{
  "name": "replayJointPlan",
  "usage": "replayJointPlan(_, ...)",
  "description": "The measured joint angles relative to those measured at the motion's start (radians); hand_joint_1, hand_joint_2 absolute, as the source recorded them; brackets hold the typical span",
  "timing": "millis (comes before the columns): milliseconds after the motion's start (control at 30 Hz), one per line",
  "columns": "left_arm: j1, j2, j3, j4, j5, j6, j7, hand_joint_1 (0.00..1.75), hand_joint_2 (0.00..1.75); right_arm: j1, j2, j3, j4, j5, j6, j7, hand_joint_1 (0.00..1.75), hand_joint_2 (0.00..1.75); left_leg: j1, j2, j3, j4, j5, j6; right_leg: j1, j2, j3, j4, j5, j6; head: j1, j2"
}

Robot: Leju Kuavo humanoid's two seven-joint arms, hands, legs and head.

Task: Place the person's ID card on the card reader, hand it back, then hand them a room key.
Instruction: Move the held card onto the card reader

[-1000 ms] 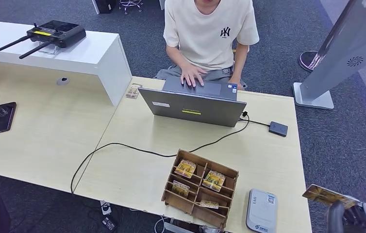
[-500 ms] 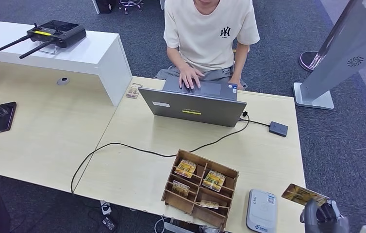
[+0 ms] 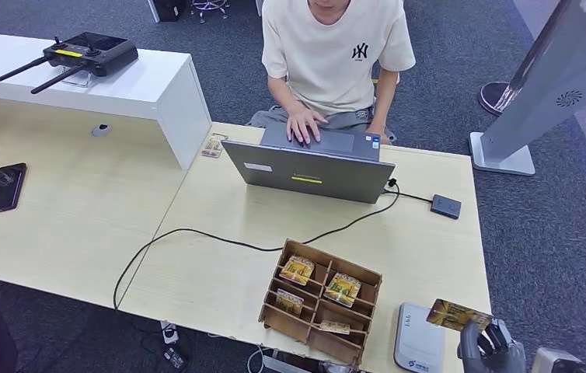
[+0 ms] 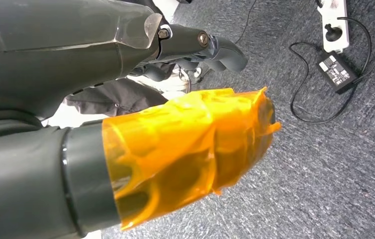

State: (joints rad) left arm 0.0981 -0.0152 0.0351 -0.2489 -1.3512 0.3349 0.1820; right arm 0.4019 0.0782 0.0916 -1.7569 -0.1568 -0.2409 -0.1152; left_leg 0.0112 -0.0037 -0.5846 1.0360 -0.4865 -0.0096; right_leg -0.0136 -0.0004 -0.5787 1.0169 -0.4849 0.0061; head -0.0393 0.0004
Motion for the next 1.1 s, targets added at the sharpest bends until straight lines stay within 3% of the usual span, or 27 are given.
replayJointPlan(733,0.000,0.000,0.000,0.000,0.000,0.000,0.000,0.00,0.00,-0.001,-0.006,0.007,0.016,0.004,-0.001,0.003,1.75,1.75,0.000,0.000,0.000,0.000,0.000,0.000,0.000,0.000,0.000,0.000,0.000,0.000,0.000,0.000)
replayJointPlan(800,0.000,0.002,0.000,0.003,0.004,0.004,-0.004,0.00,0.00,-0.007,-0.017,0.017,0.026,0.063,-0.019,0.057,1.75,1.75,0.000,0.000,0.000,0.000,0.000,0.000,0.000,0.000,0.000,0.000,0.000,0.000,0.000,0.000)
replayJointPlan(900,0.000,0.013,0.002,0.024,0.019,0.038,-0.032,0.00,0.00,-0.030,-0.046,0.064,0.102,0.252,-0.079,0.188,1.75,1.75,0.000,0.001,0.000,0.000,0.000,-0.001,0.000,0.001,0.000,0.000,0.000,0.000,0.000,0.000)
replayJointPlan(1100,-0.022,0.033,0.009,0.134,0.035,0.127,-0.066,0.00,0.00,-0.059,-0.083,0.134,0.217,0.298,-0.127,0.183,1.75,1.75,0.000,0.001,0.000,0.000,0.000,-0.001,0.000,0.001,0.000,0.000,0.000,0.000,0.000,0.000)
